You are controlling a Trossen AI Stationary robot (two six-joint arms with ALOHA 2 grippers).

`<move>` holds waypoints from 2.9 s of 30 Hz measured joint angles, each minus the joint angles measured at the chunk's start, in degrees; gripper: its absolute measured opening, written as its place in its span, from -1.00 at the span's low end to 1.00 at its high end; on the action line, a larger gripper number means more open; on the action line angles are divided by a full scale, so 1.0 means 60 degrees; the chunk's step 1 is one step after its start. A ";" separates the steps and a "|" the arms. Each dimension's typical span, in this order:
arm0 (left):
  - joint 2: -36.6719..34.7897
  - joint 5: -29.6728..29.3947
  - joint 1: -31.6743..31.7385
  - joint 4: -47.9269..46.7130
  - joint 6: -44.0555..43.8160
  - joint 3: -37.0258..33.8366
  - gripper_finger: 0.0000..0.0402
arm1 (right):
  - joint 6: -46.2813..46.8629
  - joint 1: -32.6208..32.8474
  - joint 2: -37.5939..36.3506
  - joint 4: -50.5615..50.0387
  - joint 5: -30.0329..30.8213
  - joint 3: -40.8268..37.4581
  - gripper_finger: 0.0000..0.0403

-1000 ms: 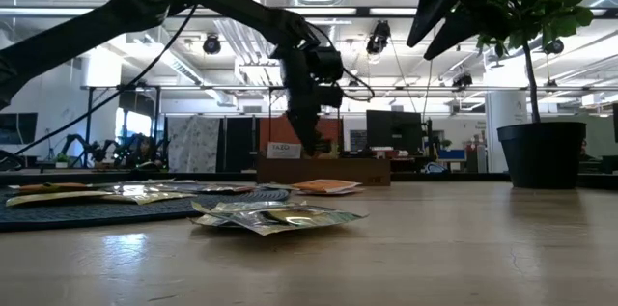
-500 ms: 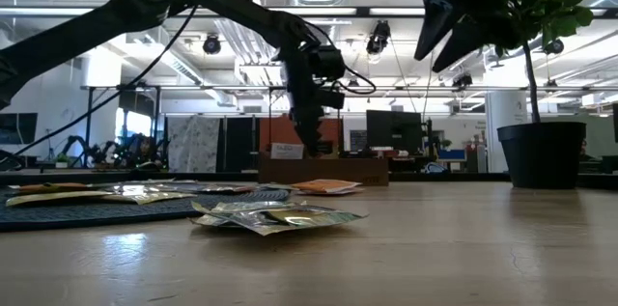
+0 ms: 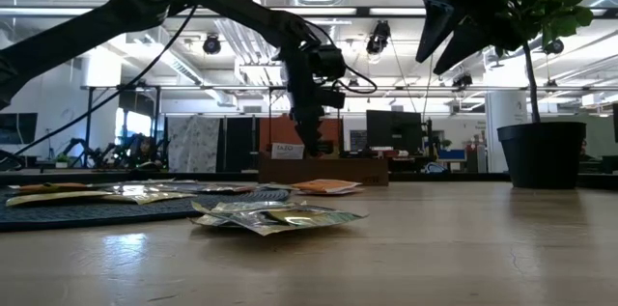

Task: Pick & Place Tea
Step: Put the yellow tea bag into the middle section of the wooden organizer, then put the green tea bag into the right section of the wooden organizer

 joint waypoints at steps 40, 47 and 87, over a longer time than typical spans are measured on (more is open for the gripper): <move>-0.0684 0.0511 -0.3598 -0.1064 -0.1946 0.1203 -0.51 | -0.1073 0.0323 0.0000 -0.0407 -0.2968 -0.0004 -0.13; -0.0745 0.0207 -0.4889 -0.1485 -0.3263 0.0182 -0.51 | -0.0001 0.2167 -0.0004 -0.2210 -0.3203 -0.0004 -0.13; -0.1819 -0.0431 -0.7720 0.0238 -0.6995 -0.2712 -0.51 | 0.5525 0.7185 0.3699 0.1674 -0.5743 -0.1747 -0.36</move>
